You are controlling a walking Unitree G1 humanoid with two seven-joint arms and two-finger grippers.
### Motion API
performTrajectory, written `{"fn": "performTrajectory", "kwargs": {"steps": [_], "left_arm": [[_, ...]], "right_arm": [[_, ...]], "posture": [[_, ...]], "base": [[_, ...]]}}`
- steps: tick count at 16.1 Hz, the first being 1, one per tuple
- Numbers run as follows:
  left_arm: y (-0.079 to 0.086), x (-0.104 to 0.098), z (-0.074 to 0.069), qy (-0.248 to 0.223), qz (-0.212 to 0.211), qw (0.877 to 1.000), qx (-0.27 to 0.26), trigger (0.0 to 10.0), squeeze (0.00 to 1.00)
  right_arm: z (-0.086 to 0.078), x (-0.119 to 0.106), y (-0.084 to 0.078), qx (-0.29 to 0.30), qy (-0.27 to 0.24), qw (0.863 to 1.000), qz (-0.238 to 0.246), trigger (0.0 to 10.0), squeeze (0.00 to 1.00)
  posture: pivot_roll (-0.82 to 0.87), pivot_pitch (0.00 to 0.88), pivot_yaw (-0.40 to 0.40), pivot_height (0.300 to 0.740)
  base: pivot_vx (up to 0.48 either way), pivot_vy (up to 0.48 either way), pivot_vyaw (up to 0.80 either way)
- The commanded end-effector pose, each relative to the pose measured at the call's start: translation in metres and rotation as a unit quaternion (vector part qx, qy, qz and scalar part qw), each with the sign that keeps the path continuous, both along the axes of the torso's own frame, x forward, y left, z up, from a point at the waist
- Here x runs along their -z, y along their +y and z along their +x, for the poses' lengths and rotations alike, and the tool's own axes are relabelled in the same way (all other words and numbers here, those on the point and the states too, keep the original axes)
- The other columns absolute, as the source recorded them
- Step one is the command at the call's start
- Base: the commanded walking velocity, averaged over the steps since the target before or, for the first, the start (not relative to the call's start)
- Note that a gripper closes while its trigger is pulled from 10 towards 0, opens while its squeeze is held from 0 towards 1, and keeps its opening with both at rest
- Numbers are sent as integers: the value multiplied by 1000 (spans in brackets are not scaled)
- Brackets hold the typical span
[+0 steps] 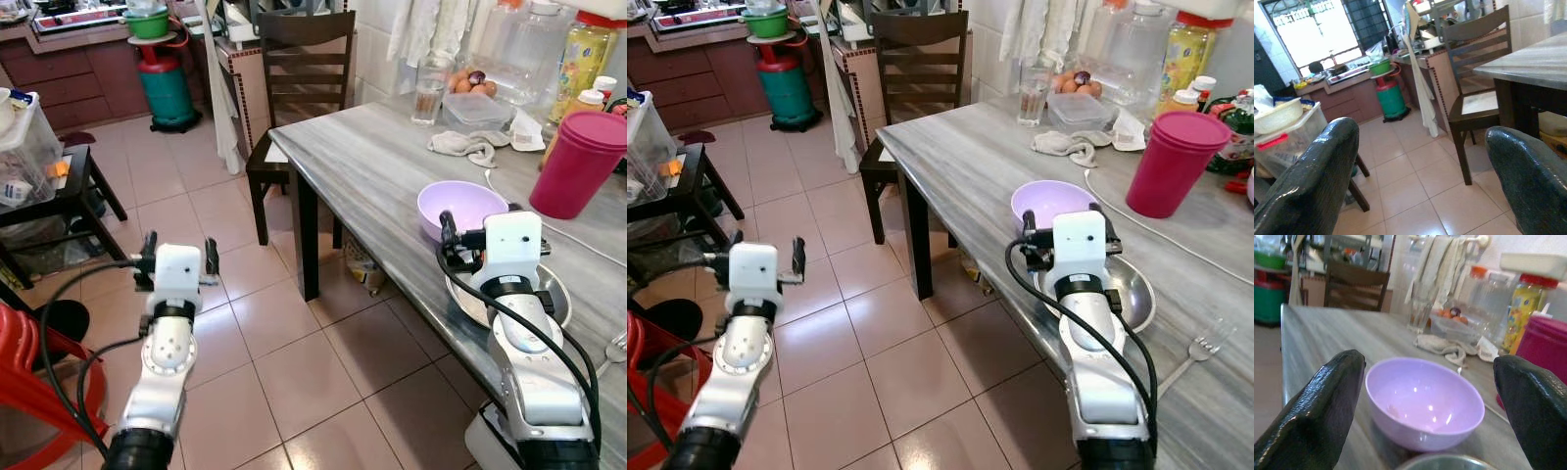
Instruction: Setting the table
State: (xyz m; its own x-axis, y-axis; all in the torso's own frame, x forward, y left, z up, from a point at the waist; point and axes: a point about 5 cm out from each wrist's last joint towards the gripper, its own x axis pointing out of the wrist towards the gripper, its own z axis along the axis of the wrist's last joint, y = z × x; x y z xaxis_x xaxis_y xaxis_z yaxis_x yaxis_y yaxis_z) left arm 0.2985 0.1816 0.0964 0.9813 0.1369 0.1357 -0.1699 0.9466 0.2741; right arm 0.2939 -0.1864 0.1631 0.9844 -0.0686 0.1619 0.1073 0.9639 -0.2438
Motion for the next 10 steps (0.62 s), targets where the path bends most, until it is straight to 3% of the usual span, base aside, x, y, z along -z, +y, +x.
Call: {"fn": "performTrajectory", "kwargs": {"steps": [1, 3, 5, 7, 10], "left_arm": [[1, -6, -1, -11, 10, 1000, 11, 10000, 0], [0, 1, -4, -6, 16, 1000, 1, 10000, 0], [1, -1, -7, -8, -8, 1000, -17, 10000, 0], [-8, 2, -4, 1, -6, 1000, 1, 10000, 0], [-14, -5, 0, -4, -6, 1000, 19, 10000, 0]], "right_arm": [[-4, -3, 4, 6, -6, 1000, 2, 10000, 0], [-7, 8, 6, 1, 11, 1000, 6, 10000, 0], [-4, 7, 11, -17, 14, 1000, 4, 10000, 0], [-2, -4, 11, -9, 2, 1000, 17, 10000, 0], [-7, -2, 9, -3, 9, 1000, 20, 10000, 0]], "posture": [[-226, 0, 41, 740], [-203, 0, 26, 740], [-208, 0, 28, 740], [-242, 0, 36, 740], [-241, 0, 39, 740]], "base": [[0, 0, 0], [0, 0, 0], [0, 0, 0], [0, 0, 0], [0, 0, 0]]}}
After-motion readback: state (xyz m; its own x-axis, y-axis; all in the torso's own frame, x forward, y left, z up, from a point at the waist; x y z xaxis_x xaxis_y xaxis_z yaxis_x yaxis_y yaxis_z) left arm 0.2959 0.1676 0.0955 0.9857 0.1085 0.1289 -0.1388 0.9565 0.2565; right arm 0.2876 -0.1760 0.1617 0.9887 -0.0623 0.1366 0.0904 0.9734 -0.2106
